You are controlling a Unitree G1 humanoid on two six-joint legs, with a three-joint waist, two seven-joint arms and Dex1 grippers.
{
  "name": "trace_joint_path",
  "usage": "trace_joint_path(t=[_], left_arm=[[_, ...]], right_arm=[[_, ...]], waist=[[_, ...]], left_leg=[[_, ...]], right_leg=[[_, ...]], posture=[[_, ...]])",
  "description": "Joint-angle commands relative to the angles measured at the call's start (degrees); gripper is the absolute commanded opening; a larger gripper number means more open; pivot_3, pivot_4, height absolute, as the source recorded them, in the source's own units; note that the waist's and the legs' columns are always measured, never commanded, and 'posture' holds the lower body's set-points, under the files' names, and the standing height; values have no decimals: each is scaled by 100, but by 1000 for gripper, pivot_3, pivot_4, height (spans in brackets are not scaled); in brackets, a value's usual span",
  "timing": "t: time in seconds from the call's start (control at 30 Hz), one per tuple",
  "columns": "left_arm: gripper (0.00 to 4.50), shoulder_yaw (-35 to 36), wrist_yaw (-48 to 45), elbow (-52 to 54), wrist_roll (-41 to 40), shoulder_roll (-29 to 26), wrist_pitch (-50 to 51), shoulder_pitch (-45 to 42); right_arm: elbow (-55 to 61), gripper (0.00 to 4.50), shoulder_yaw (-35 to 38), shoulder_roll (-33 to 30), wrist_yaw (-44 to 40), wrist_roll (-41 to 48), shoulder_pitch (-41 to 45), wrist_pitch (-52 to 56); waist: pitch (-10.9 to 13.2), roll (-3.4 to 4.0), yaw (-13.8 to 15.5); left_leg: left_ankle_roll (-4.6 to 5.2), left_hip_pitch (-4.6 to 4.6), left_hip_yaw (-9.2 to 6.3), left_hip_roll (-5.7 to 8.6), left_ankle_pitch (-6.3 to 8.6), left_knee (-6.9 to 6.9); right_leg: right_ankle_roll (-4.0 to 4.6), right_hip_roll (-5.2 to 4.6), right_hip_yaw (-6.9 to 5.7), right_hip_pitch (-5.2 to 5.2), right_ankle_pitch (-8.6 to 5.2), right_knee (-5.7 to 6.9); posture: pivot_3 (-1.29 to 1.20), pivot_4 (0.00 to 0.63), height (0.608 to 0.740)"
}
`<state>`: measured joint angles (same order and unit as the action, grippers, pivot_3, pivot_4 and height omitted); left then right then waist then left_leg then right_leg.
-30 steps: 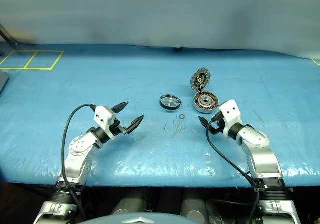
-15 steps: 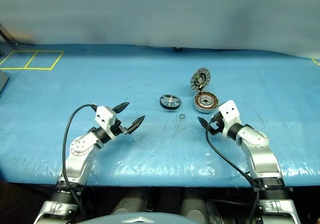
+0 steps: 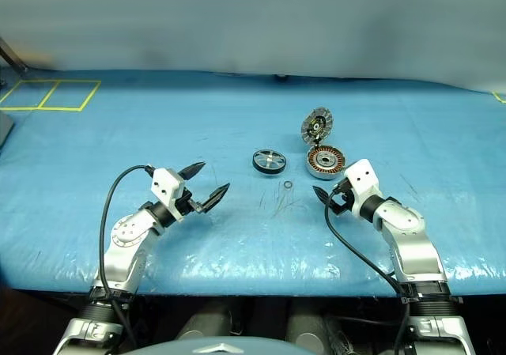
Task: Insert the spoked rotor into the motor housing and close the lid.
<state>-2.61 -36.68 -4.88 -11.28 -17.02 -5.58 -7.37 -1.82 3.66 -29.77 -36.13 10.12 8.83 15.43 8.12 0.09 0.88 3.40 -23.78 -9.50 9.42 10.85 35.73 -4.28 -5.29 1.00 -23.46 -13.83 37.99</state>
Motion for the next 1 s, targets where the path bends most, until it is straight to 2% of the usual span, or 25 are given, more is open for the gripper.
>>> trace_joint_path(t=[0.03,0.4,0.5,0.6,0.7,0.8,1.0], left_arm=[[4500,15,11,35,14,13,-140,-65],[4500,12,47,45,12,31,-159,-45],[4500,-15,42,55,20,43,-167,4],[4500,-43,25,31,21,44,-152,-15],[4500,-68,6,-8,32,52,-156,-57],[4500,-108,3,-34,61,84,-172,-96],[4500,-103,60,49,61,91,-193,23]], right_arm=[[81,4496,46,-37,-14,13,125,-91],[131,4496,-66,-221,-112,-166,175,3],[173,4496,-421,-906,-355,-767,372,93],[-81,4496,-935,-1455,-772,-1273,929,27],[-409,4496,-1387,-1668,-1159,-1612,1477,-132],[-1004,4496,-2004,-1702,-1632,-2141,2310,-460],[-1964,4496,-2518,-1507,-1952,-2601,3219,-985]], waist=[[0,0,0],[0,0,0],[1,2,5],[2,3,-22],[2,2,-39],[3,2,-54],[4,0,-25]], left_leg=[[0,0,0,0,0,0],[0,0,0,0,0,0],[1,-2,1,2,0,3],[2,-5,4,3,1,8],[0,-1,9,-5,1,10],[-1,-3,6,-5,0,11],[-11,-15,7,0,-8,15]], right_leg=[[0,0,0,0,0,0],[0,0,0,0,0,0],[-1,-2,-3,0,0,0],[-3,-2,-10,-1,2,-1],[-3,0,-11,3,1,1],[-2,0,-12,2,1,0],[-5,-4,-14,-2,3,-15]], posture=[[0,150,740],[0,150,740],[0,150,740],[0,150,740],[0,150,740],[0,150,740],[0,150,740]])
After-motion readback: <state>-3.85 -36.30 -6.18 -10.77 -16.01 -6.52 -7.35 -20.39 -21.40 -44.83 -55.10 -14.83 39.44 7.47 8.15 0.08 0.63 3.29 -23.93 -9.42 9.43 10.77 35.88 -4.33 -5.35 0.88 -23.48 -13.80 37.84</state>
